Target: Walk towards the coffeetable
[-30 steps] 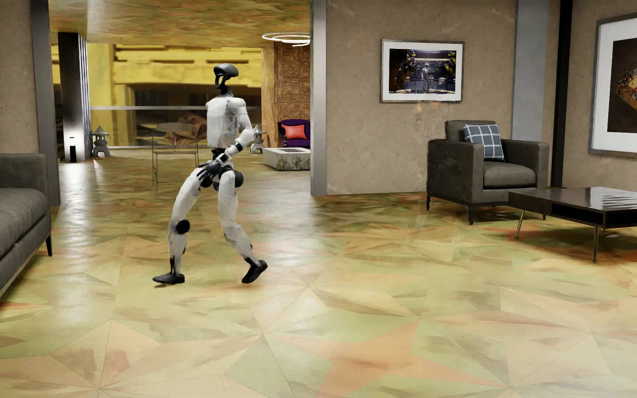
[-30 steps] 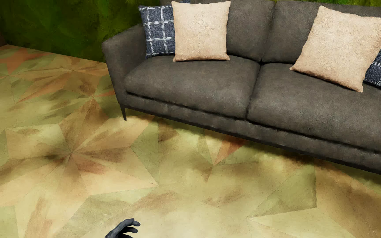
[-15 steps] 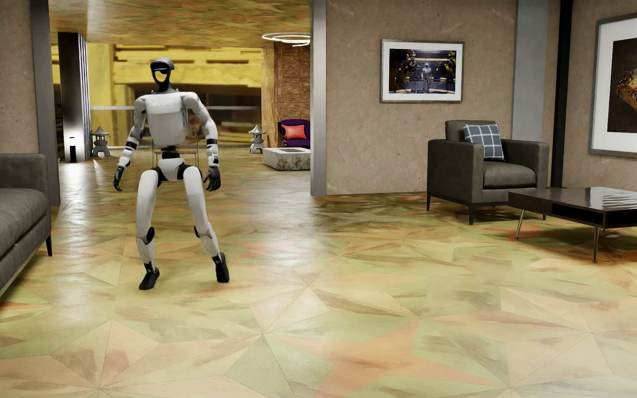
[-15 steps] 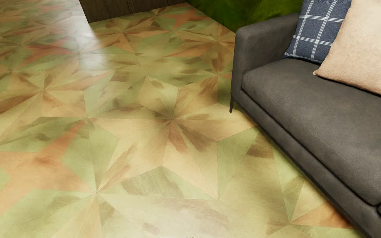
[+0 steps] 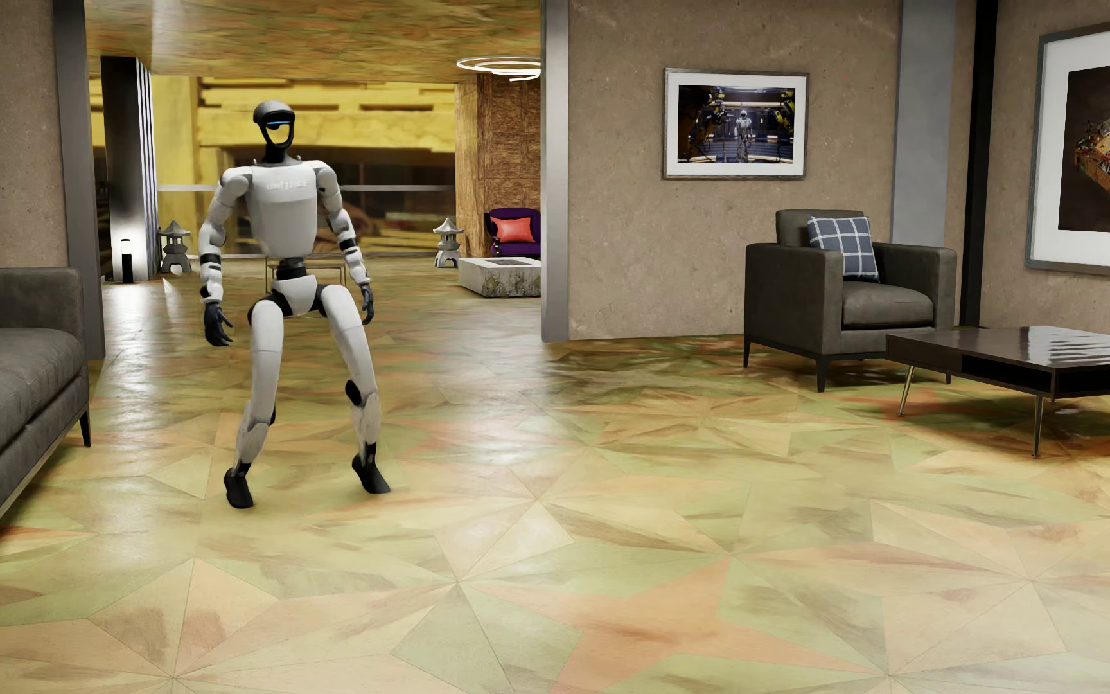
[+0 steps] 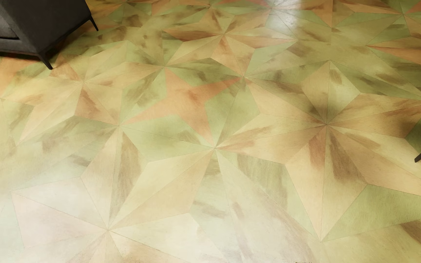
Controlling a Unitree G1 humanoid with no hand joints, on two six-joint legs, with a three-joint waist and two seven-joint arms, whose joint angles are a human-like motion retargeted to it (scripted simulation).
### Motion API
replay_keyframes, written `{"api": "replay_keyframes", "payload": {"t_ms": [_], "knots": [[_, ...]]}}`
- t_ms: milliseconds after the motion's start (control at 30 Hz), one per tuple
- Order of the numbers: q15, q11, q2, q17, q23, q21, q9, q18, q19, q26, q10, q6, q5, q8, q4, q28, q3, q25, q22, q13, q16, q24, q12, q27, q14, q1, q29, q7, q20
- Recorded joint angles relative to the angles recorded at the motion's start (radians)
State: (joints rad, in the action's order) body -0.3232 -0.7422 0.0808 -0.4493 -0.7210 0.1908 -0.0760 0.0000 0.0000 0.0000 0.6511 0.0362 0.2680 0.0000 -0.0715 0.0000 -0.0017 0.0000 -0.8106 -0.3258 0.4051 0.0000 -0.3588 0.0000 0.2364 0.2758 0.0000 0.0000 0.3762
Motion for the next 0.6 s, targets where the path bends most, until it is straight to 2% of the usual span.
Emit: {"api": "replay_keyframes", "payload": {"t_ms": [67, 133, 233, 267, 300, 333, 367, 433, 467, 533, 600], "knots": [[-0.006, 0.023, -0.001, 0.002, 0.032, 0.010, -0.015, 0.000, 0.000, 0.000, -0.011, -0.003, -0.003, 0.000, 0.010, 0.000, 0.029, 0.000, -0.009, 0.030, -0.006, 0.000, -0.021, 0.000, -0.025, 0.022, 0.000, 0.000, 0.031], [-0.012, 0.005, 0.014, -0.013, 0.113, 0.049, -0.024, 0.000, 0.000, 0.000, -0.015, -0.012, 0.006, 0.000, 0.005, 0.000, 0.019, 0.000, -0.018, 0.061, -0.022, 0.000, -0.051, 0.000, -0.085, 0.061, 0.000, 0.000, 0.060], [-0.033, -0.018, 0.015, -0.010, 0.216, 0.078, -0.027, 0.000, 0.000, 0.000, -0.001, -0.001, 0.027, 0.000, -0.017, 0.000, 0.027, 0.000, -0.041, 0.068, -0.039, 0.000, -0.071, 0.000, -0.191, 0.104, 0.000, 0.000, 0.132], [-0.028, -0.009, -0.016, -0.001, 0.238, 0.078, -0.027, 0.000, 0.000, 0.000, 0.024, 0.005, 0.028, 0.000, -0.033, 0.000, 0.032, 0.000, -0.047, 0.056, -0.045, 0.000, -0.077, 0.000, -0.181, 0.124, 0.000, 0.000, 0.140], [-0.017, 0.017, -0.057, 0.009, 0.247, 0.079, -0.028, 0.000, 0.000, 0.000, 0.058, 0.015, 0.029, 0.000, -0.039, 0.000, 0.046, 0.000, -0.049, 0.044, -0.051, 0.000, -0.084, 0.000, -0.111, 0.145, 0.000, 0.000, 0.136], [-0.001, 0.051, -0.105, 0.013, 0.260, 0.071, -0.024, 0.000, 0.000, 0.000, 0.092, 0.007, 0.007, 0.000, -0.058, 0.000, 0.051, 0.000, -0.055, 0.030, -0.064, 0.000, -0.093, 0.000, -0.017, 0.183, 0.000, 0.000, 0.113], [0.015, 0.072, -0.145, 0.021, 0.254, 0.080, -0.018, 0.000, 0.000, 0.000, 0.142, 0.018, 0.003, 0.000, -0.072, 0.000, 0.083, 0.000, -0.038, 0.018, -0.063, 0.000, -0.099, 0.000, 0.021, 0.197, 0.000, 0.000, 0.158], [0.045, 0.096, -0.222, 0.025, 0.225, 0.081, -0.005, 0.000, 0.000, 0.000, 0.174, 0.014, -0.010, 0.000, -0.065, 0.000, 0.138, 0.000, -0.051, -0.015, -0.068, 0.000, -0.115, 0.000, 0.084, 0.217, 0.000, 0.000, 0.117], [0.067, 0.057, -0.220, 0.025, 0.200, 0.079, -0.001, 0.000, 0.000, 0.000, 0.223, 0.023, 0.021, 0.000, -0.036, 0.000, 0.158, 0.000, -0.051, -0.020, -0.073, 0.000, -0.114, 0.000, 0.095, 0.259, 0.000, 0.000, 0.122], [0.135, -0.098, -0.186, 0.044, 0.108, 0.064, -0.009, 0.000, 0.000, 0.000, 0.272, 0.030, 0.081, 0.000, 0.034, 0.000, 0.151, 0.000, -0.077, -0.036, -0.071, 0.000, -0.080, 0.000, -0.004, 0.237, 0.000, 0.000, 0.132], [0.100, -0.338, -0.088, 0.058, 0.007, 0.067, -0.025, 0.000, 0.000, 0.000, 0.247, 0.024, 0.043, 0.000, 0.105, 0.000, 0.063, 0.000, -0.072, -0.060, -0.054, 0.000, -0.038, 0.000, -0.133, 0.162, 0.000, 0.000, 0.091]]}}
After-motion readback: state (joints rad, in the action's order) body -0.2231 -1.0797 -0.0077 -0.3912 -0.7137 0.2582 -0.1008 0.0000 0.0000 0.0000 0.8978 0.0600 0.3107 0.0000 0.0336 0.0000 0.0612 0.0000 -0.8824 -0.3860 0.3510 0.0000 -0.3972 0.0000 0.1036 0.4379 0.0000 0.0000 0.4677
